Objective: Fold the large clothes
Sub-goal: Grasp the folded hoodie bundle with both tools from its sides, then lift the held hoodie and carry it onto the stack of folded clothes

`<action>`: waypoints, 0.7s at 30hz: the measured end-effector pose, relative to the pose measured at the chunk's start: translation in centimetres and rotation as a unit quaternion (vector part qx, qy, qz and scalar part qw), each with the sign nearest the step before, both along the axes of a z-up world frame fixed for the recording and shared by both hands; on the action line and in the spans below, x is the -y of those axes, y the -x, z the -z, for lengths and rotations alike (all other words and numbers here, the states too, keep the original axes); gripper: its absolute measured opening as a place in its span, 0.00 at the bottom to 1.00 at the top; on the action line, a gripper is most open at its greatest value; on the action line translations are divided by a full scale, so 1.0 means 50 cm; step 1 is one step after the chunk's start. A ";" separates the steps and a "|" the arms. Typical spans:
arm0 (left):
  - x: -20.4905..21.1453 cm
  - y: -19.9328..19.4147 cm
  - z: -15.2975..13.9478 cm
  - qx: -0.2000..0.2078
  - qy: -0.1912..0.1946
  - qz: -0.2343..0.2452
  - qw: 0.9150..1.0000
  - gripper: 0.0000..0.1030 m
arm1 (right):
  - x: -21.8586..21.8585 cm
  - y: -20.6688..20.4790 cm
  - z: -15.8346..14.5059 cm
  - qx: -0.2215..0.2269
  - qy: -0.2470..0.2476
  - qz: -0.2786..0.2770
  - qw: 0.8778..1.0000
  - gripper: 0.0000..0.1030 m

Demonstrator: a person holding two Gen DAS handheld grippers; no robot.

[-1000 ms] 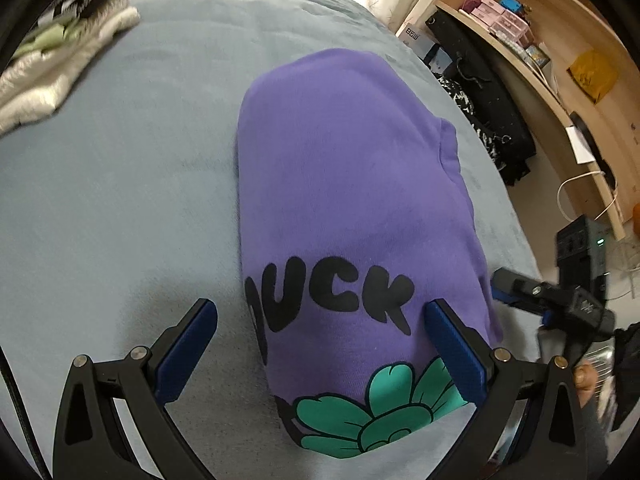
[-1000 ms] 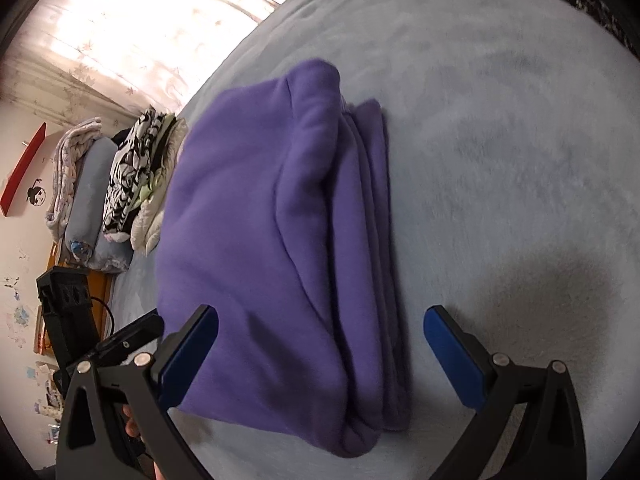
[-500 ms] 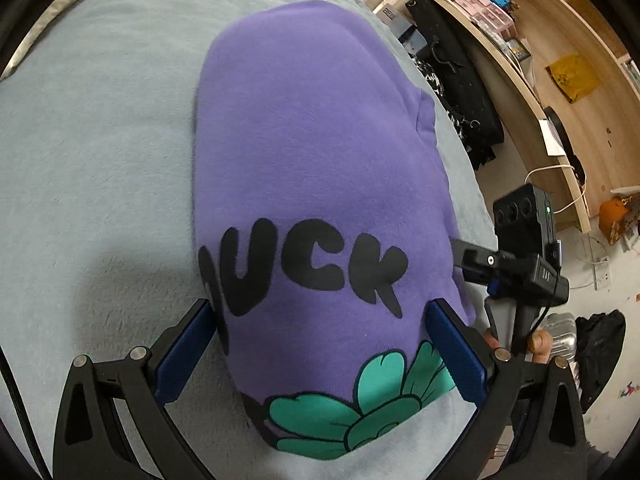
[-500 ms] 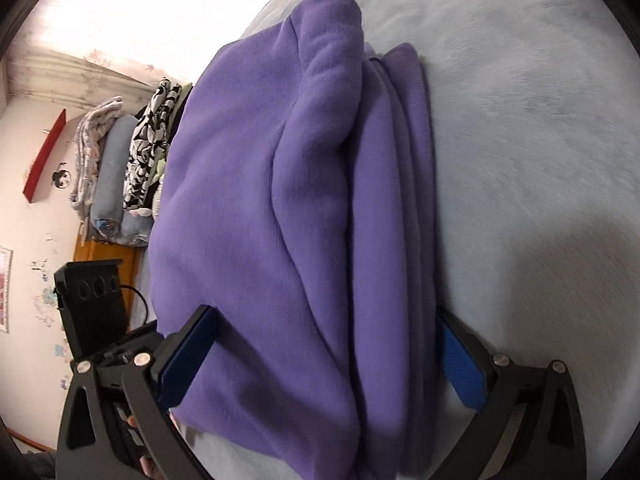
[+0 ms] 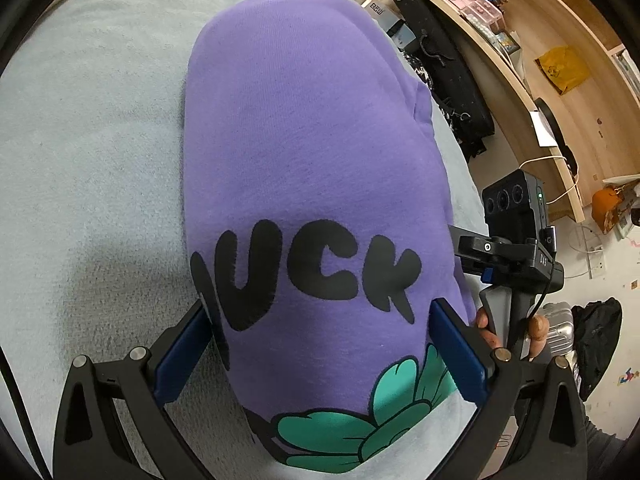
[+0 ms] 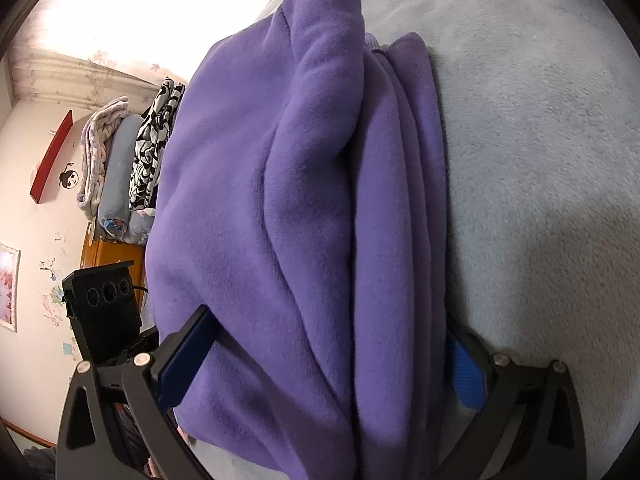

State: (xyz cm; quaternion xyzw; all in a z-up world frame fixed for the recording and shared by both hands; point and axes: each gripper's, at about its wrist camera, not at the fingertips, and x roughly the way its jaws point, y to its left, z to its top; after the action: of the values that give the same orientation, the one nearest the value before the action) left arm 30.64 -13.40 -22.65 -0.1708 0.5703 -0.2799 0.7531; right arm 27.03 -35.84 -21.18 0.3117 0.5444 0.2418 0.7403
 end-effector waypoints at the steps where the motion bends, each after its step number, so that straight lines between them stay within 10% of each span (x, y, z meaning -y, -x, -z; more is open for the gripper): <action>1: -0.004 -0.002 0.006 -0.006 0.009 0.000 1.000 1.00 | -0.005 0.001 -0.001 0.005 0.002 0.002 1.000 1.00; 5: -0.018 -0.019 0.044 -0.064 0.067 -0.009 0.996 1.00 | -0.014 0.010 -0.009 0.024 0.012 0.011 1.000 0.98; 14: 0.011 -0.006 0.004 -0.001 0.024 0.000 1.000 1.00 | -0.005 0.033 -0.043 0.074 0.001 0.021 0.997 0.50; 21: 0.000 0.006 -0.056 0.042 0.016 -0.005 0.999 1.00 | -0.028 0.047 -0.082 0.120 0.012 0.019 0.993 0.45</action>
State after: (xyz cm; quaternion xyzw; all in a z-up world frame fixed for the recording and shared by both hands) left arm 30.33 -13.42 -19.87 -0.1739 0.5327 -0.2927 0.7748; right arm 24.66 -34.42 -17.08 0.2824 0.4484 0.2567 0.8083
